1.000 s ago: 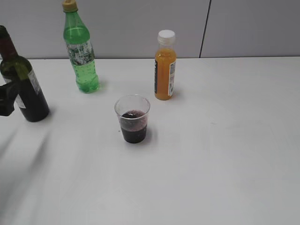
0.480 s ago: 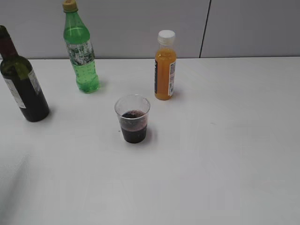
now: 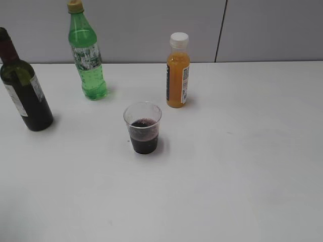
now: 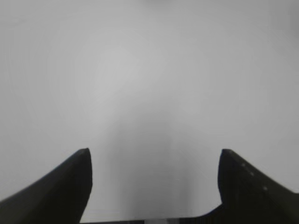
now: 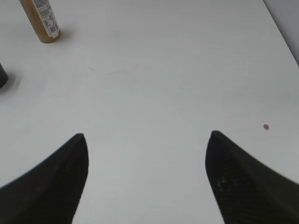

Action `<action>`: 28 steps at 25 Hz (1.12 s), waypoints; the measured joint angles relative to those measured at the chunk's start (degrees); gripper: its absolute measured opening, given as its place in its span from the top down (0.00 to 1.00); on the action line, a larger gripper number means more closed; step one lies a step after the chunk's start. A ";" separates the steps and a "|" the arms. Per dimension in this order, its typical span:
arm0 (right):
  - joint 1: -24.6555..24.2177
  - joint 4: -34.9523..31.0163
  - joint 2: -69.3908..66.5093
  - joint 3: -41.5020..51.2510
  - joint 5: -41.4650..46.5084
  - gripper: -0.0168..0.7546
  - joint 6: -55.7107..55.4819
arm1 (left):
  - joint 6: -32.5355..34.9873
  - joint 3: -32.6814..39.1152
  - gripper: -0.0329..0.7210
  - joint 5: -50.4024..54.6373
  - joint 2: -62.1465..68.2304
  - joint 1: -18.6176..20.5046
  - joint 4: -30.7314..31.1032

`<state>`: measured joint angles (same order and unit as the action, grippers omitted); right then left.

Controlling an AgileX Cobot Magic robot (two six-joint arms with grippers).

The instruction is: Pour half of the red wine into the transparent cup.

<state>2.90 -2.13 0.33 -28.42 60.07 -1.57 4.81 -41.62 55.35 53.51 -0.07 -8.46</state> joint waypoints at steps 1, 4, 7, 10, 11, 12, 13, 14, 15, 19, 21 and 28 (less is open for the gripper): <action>0.00 0.00 0.00 0.00 0.00 0.22 0.00 | 0.00 0.00 0.13 1.51 -1.84 0.00 0.63; 0.00 0.00 0.00 0.00 0.00 0.22 0.00 | -0.20 0.00 0.13 4.79 -7.76 0.00 1.78; 0.00 0.00 0.00 0.00 0.00 0.22 0.00 | -0.83 0.00 0.14 7.88 -14.12 0.00 2.07; 0.00 0.00 0.00 0.00 0.00 0.22 0.00 | -1.29 0.06 0.14 10.26 -19.78 0.00 2.13; 0.00 0.00 0.00 0.00 0.00 0.22 -0.09 | -1.29 0.46 0.15 10.39 -21.54 0.00 2.13; 0.00 0.00 0.00 0.00 0.00 0.22 -0.08 | -1.32 1.12 0.15 10.39 -23.04 0.00 2.13; 0.00 0.00 0.00 0.00 0.00 0.22 -0.08 | -1.32 2.16 0.15 10.45 -24.79 0.00 2.13; 0.00 0.00 0.00 0.00 0.00 0.22 -0.08 | -1.32 3.36 0.15 10.50 -26.48 0.00 2.13; 0.00 0.00 0.00 0.00 0.00 0.22 -0.08 | -1.39 4.35 0.15 10.51 -27.90 0.00 2.02; 0.00 0.00 0.00 0.00 0.00 0.22 -0.08 | -1.44 8.78 0.16 8.57 -35.03 0.00 1.83; 0.00 0.00 0.00 0.00 0.00 0.22 -0.08 | -1.50 11.16 0.17 6.46 -38.42 0.00 1.83; 0.00 0.00 0.00 0.00 0.00 0.22 0.06 | -1.50 13.25 0.17 6.43 -48.62 0.00 1.71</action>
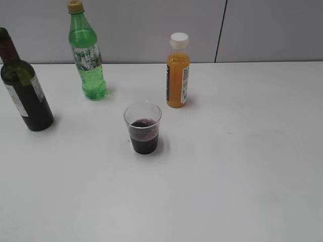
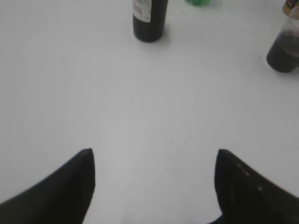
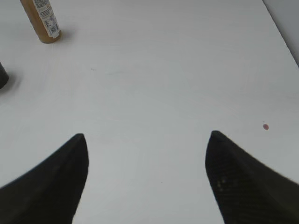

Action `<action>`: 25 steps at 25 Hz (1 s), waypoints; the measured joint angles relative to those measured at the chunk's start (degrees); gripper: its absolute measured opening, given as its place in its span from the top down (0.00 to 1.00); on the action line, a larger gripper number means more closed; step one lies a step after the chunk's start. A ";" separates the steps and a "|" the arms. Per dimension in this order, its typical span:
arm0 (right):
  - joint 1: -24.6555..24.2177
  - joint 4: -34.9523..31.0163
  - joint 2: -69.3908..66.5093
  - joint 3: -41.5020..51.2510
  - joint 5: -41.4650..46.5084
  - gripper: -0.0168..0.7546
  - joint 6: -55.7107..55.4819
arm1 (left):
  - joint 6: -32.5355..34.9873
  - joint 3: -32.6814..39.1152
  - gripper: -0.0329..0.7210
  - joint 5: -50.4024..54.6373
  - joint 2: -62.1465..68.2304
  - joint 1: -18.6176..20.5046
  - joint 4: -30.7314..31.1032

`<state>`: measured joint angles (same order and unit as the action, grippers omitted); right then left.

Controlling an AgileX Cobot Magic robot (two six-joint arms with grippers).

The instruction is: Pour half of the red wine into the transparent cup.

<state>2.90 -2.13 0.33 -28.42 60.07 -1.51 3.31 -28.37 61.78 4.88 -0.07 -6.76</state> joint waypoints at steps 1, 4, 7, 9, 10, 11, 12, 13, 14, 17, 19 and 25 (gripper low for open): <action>0.00 0.00 0.00 0.00 0.00 0.22 -0.05 | 0.00 0.00 0.17 0.00 -1.61 0.00 0.00; 0.00 0.00 0.00 0.00 0.00 0.22 -0.05 | 0.00 0.00 0.17 0.15 -4.81 0.00 -0.05; 0.00 0.00 0.00 0.00 0.05 0.22 -0.05 | 0.00 0.00 0.17 0.20 -5.19 0.00 -0.06; 0.00 0.00 0.00 0.00 0.04 0.22 -0.05 | 0.00 0.00 0.17 0.19 -5.19 0.00 -0.06; 0.00 0.00 0.00 0.00 0.04 0.22 -0.05 | 0.00 0.00 0.17 0.19 -5.19 0.00 -0.06; 0.00 0.00 0.00 0.00 0.04 0.22 -0.05 | 0.00 0.00 0.17 0.19 -5.19 0.00 -0.06; 0.00 0.00 0.00 0.00 0.04 0.22 -0.05 | 0.00 0.00 0.17 0.19 -5.19 0.00 -0.06; 0.00 0.00 0.00 0.00 0.04 0.22 -0.13 | 0.00 0.00 0.17 0.19 -5.19 0.00 -0.06; 0.00 0.00 0.00 0.00 0.04 0.22 -0.13 | 0.00 0.00 0.17 0.19 -5.19 0.00 -0.06; 0.00 0.00 0.00 0.00 0.04 0.22 -0.13 | 0.00 0.00 0.17 0.19 -5.19 0.00 -0.06; 0.00 0.00 0.00 0.00 0.04 0.22 -0.13 | 0.00 0.00 0.17 0.19 -5.19 0.00 -0.06; 0.00 0.00 0.00 0.00 0.04 0.22 -0.13 | 0.00 0.00 0.17 0.19 -5.19 0.00 -0.06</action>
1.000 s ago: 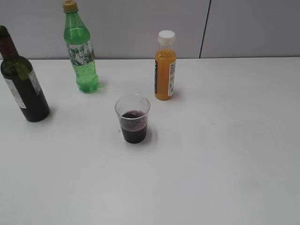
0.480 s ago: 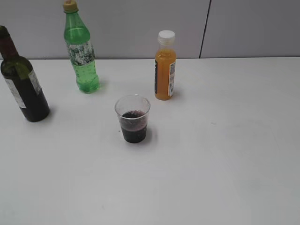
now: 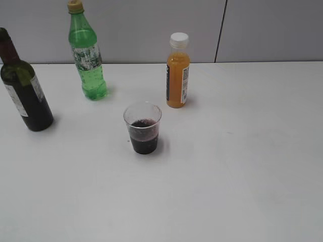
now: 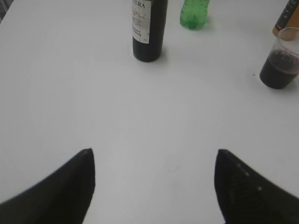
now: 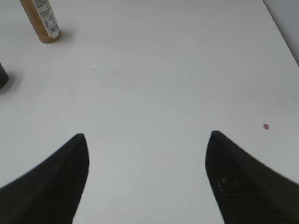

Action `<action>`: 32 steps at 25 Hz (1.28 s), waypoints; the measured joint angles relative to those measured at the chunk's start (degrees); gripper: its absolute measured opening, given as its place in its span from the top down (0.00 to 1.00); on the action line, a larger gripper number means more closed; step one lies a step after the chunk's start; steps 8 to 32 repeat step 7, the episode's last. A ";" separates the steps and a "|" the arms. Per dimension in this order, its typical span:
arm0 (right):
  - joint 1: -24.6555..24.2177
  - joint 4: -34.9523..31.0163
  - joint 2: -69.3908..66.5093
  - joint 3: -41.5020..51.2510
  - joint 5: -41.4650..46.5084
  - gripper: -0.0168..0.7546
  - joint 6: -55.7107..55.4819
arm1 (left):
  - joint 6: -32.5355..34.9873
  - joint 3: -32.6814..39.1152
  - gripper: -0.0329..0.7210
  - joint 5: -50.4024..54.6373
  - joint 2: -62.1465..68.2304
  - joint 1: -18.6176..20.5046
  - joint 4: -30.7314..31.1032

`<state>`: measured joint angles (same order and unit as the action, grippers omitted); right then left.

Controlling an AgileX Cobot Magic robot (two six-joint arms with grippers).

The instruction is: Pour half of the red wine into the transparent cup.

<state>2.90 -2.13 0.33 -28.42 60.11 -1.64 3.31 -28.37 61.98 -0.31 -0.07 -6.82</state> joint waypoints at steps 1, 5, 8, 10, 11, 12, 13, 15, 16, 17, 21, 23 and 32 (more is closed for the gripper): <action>0.00 0.00 0.00 0.00 0.00 0.22 0.00 | 0.00 0.00 0.17 0.00 0.00 0.00 0.00; 0.00 0.00 0.00 0.00 0.00 0.22 0.09 | 0.00 0.00 0.17 0.00 0.00 0.00 0.00; 0.00 0.00 0.00 0.00 0.00 0.22 0.09 | 0.00 0.00 0.17 0.00 0.00 0.00 0.00; 0.00 0.00 0.00 0.00 0.00 0.22 0.09 | 0.00 0.00 0.17 0.00 0.00 0.00 0.00; 0.00 0.00 0.00 0.00 0.00 0.22 0.09 | 0.00 0.00 0.17 0.00 0.00 0.00 0.00; 0.00 0.00 0.00 0.00 0.00 0.22 0.09 | 0.00 0.00 0.17 0.00 0.00 0.00 0.00; 0.00 0.00 0.00 0.00 0.00 0.22 0.09 | 0.00 0.00 0.17 0.00 0.00 0.00 0.00; 0.00 0.00 0.00 0.00 0.00 0.22 0.09 | 0.00 0.00 0.17 0.00 0.00 0.00 0.00; 0.00 0.00 0.00 0.00 0.00 0.22 0.09 | 0.00 0.00 0.17 0.00 0.00 0.00 0.00; 0.00 0.00 0.00 0.00 0.00 0.22 0.09 | 0.00 0.00 0.17 0.00 0.00 0.00 0.00; 0.00 0.00 0.00 0.00 0.00 0.22 0.09 | 0.00 0.00 0.17 0.00 0.00 0.00 0.00; 0.00 0.00 0.00 0.00 0.00 0.22 0.09 | 0.00 0.00 0.17 0.00 0.00 0.00 0.00; 0.00 0.00 0.00 0.00 0.00 0.22 0.09 | 0.00 0.00 0.17 0.00 0.00 0.00 0.00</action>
